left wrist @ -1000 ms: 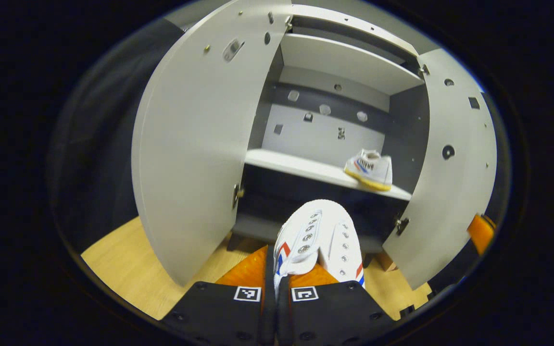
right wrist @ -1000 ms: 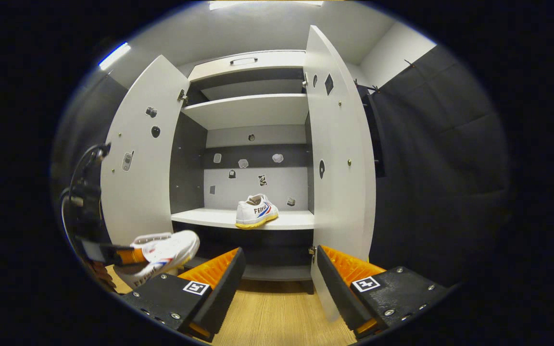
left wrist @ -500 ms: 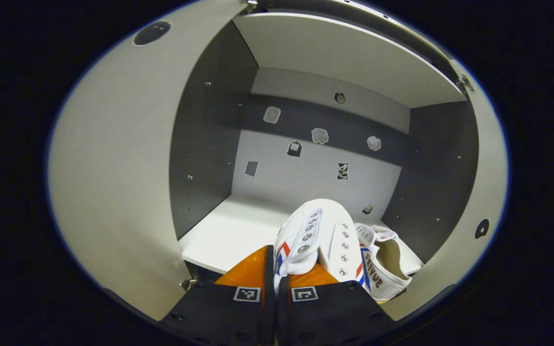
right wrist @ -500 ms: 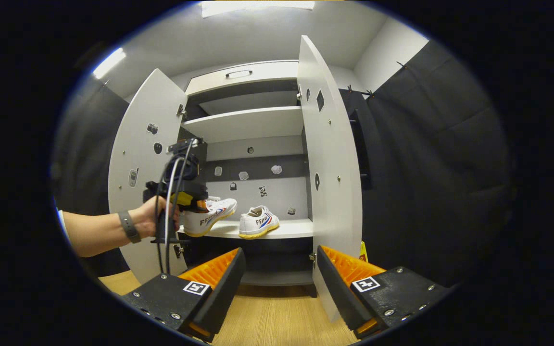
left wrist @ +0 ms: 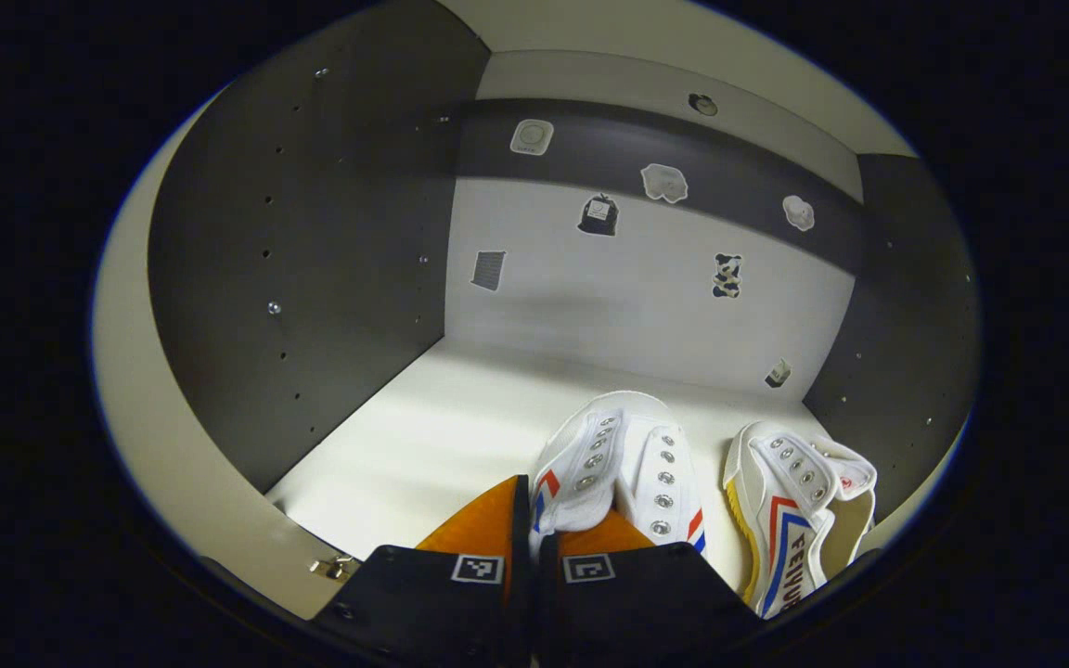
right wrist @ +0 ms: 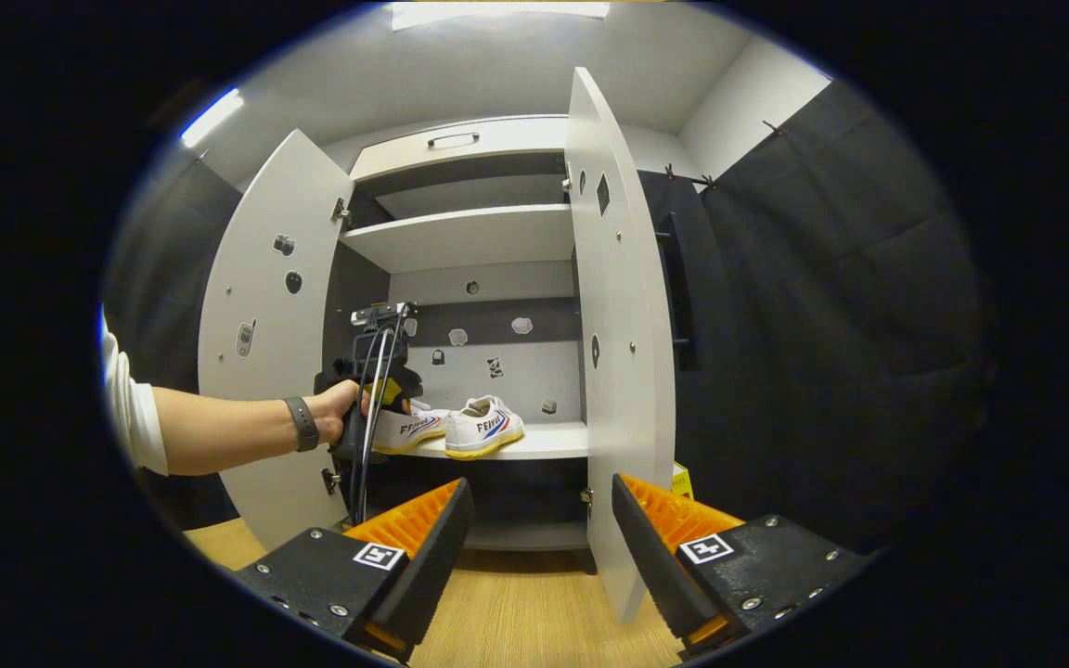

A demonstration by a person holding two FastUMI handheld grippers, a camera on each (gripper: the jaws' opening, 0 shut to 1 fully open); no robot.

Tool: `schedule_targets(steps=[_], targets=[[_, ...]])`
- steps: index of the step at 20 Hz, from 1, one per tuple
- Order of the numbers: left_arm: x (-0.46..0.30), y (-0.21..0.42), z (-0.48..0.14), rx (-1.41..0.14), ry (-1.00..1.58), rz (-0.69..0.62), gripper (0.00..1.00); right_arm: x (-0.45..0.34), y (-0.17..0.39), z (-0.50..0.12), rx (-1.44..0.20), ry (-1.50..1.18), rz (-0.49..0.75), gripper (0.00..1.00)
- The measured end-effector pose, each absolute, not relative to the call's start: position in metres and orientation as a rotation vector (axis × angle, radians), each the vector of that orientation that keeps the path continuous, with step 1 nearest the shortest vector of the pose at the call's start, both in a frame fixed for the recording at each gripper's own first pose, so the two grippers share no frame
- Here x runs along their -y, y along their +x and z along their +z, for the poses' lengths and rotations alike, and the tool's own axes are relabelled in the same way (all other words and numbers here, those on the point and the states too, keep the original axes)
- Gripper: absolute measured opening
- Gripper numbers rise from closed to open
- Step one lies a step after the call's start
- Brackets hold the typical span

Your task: Grab one shoe with the right hand and put it into the shoe cabinet, grab the other shoe with the left hand and put it into the shoe cabinet; then close the right door with the right hand and the left door with the left hand.

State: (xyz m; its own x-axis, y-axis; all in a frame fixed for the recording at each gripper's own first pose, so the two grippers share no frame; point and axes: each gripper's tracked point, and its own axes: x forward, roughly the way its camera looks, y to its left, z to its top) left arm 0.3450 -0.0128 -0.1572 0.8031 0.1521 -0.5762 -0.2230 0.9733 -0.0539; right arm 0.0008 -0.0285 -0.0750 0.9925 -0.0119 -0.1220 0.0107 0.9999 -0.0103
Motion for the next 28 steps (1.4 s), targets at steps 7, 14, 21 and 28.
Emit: schedule_targets(steps=[7,14,21,28], targets=[[0.008,0.339,-0.148,-0.606,-0.071,0.197,0.34,0.017,0.005,-0.073,-0.114,-0.002,0.018,0.92],[-0.004,0.305,-0.119,-0.546,-0.067,0.191,0.99,0.009,0.005,-0.066,-0.103,0.012,0.040,0.92],[0.012,0.224,-0.043,-0.311,-0.058,0.082,0.98,0.008,0.001,-0.064,-0.102,0.023,0.051,0.92],[0.021,0.085,-0.020,-0.089,0.072,0.041,0.96,0.010,-0.005,-0.057,-0.096,0.023,0.061,0.92]])
